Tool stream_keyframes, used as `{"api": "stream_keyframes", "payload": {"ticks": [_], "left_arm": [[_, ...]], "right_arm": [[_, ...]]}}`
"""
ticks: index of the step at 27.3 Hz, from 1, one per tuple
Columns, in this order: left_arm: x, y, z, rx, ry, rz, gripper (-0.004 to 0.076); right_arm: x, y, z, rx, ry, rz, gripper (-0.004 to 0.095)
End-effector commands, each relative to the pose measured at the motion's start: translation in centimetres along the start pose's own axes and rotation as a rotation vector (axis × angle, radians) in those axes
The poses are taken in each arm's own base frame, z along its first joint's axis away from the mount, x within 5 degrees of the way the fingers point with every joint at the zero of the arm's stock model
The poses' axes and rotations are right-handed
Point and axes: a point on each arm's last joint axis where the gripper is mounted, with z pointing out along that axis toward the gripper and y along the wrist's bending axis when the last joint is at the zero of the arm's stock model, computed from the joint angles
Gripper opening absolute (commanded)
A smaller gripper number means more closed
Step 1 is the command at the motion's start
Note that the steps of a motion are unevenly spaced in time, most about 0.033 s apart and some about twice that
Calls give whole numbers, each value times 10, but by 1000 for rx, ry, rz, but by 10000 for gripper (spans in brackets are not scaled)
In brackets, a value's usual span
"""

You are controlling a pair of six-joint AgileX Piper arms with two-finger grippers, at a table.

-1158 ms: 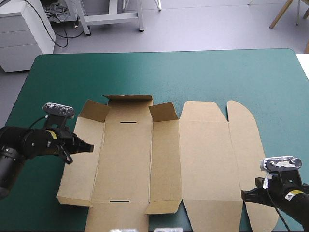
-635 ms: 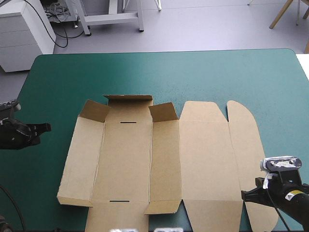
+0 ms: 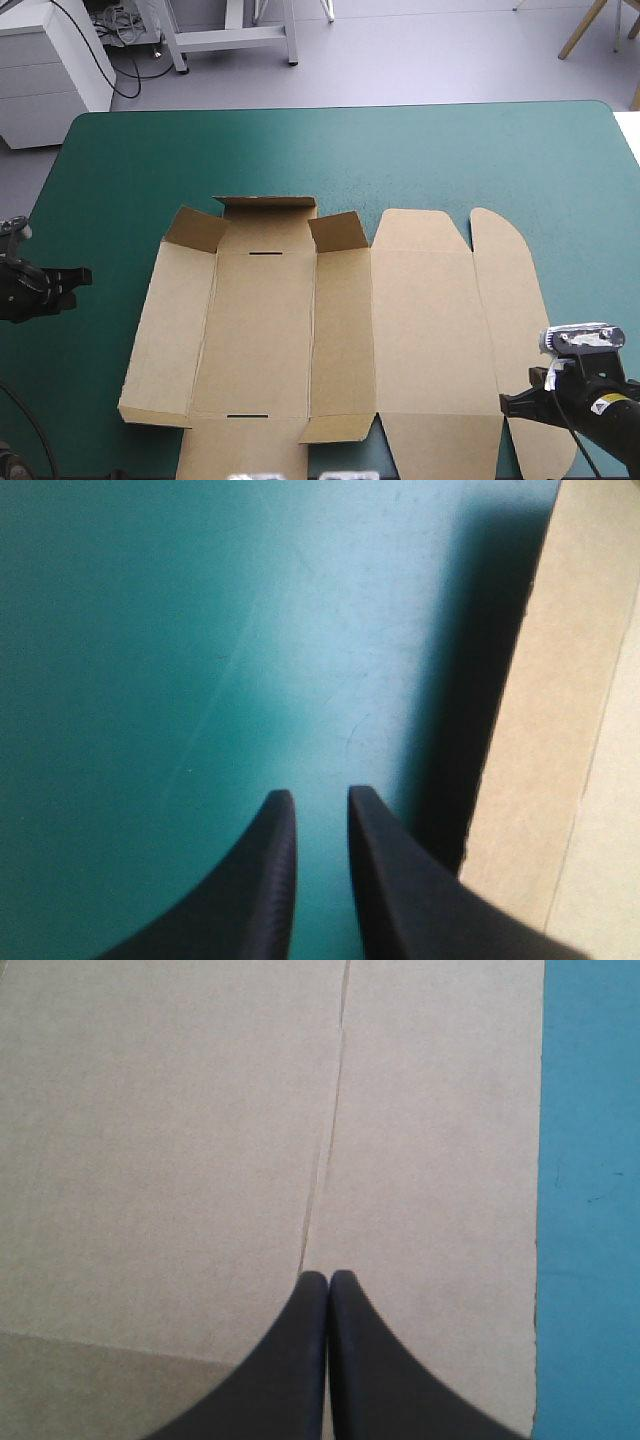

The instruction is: Fold the box

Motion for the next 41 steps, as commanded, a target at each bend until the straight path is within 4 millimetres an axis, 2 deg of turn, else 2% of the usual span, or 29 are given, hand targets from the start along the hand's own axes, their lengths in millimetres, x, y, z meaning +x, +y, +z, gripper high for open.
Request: {"api": "stream_keyframes", "payload": {"ticks": [1,2,3,5,13,18,23,26,31,41], "left_arm": [[0,-12,-12,95,-23,-15,343],[-2,-13,-11,107,-45,-25,421],[-2,-13,-11,111,-43,-35,433],[2,-13,-6,119,-13,-14,424],[39,-15,43,250,133,60,388],[55,-22,63,363,138,45,363],[70,-22,78,387,166,55,359],[72,-22,80,390,165,72,270],[73,-22,80,401,172,100,1],[73,-22,80,402,170,111,-10]], "right_arm": [[-10,0,-5,9,-72,-9,-19],[-10,0,-5,9,-72,-9,-19],[-10,0,-5,9,-72,-9,-19],[-10,0,-5,9,-72,-9,-19],[-10,0,-5,9,-72,-9,-19],[-10,0,-5,9,-72,-9,-20],[-10,0,-5,9,-72,-9,-19],[-10,0,-5,9,-72,-9,-19],[-10,0,-5,9,-72,-9,-19],[-10,0,-5,9,-72,-9,-19]]}}
